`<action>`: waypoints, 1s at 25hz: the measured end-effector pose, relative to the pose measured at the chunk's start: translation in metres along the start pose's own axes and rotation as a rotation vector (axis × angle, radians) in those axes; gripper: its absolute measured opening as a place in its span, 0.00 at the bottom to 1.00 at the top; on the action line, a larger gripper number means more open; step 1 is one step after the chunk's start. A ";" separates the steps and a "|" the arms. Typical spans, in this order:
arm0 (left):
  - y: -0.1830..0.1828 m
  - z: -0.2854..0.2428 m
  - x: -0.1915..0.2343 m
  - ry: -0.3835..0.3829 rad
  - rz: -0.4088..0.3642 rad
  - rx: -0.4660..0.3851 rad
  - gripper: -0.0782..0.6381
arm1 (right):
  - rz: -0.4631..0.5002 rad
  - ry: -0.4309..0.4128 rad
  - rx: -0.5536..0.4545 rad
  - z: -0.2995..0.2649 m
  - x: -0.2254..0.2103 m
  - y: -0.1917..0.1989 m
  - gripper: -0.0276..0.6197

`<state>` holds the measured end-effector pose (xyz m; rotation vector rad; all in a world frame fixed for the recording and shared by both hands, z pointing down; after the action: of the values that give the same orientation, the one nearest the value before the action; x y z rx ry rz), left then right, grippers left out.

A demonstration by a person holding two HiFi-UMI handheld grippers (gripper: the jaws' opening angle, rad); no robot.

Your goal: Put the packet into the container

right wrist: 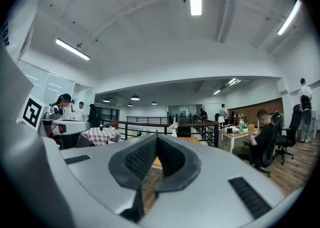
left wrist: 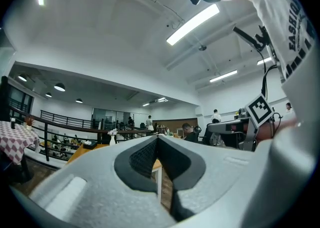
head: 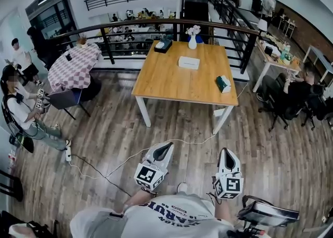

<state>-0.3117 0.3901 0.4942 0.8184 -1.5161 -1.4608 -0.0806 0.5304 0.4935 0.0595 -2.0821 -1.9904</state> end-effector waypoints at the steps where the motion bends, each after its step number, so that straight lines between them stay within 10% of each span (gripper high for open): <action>1: 0.001 -0.010 0.003 0.000 -0.005 0.001 0.11 | 0.003 -0.007 0.002 -0.010 -0.005 0.002 0.05; 25: 0.022 -0.123 0.062 -0.063 0.044 0.028 0.11 | -0.010 -0.117 0.059 -0.156 -0.047 0.031 0.05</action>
<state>-0.2248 0.2841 0.5186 0.7569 -1.5950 -1.4479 0.0033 0.3899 0.5212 -0.0364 -2.2168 -1.9817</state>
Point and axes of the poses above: the fingertips, and each gripper's own axes: z backward along the fingers, x to its left, y out of its underside, the point moved 7 cm from there along z, backward along the fingers, and after that the axes turned 10 degrees about z, right-handed, at the moved point
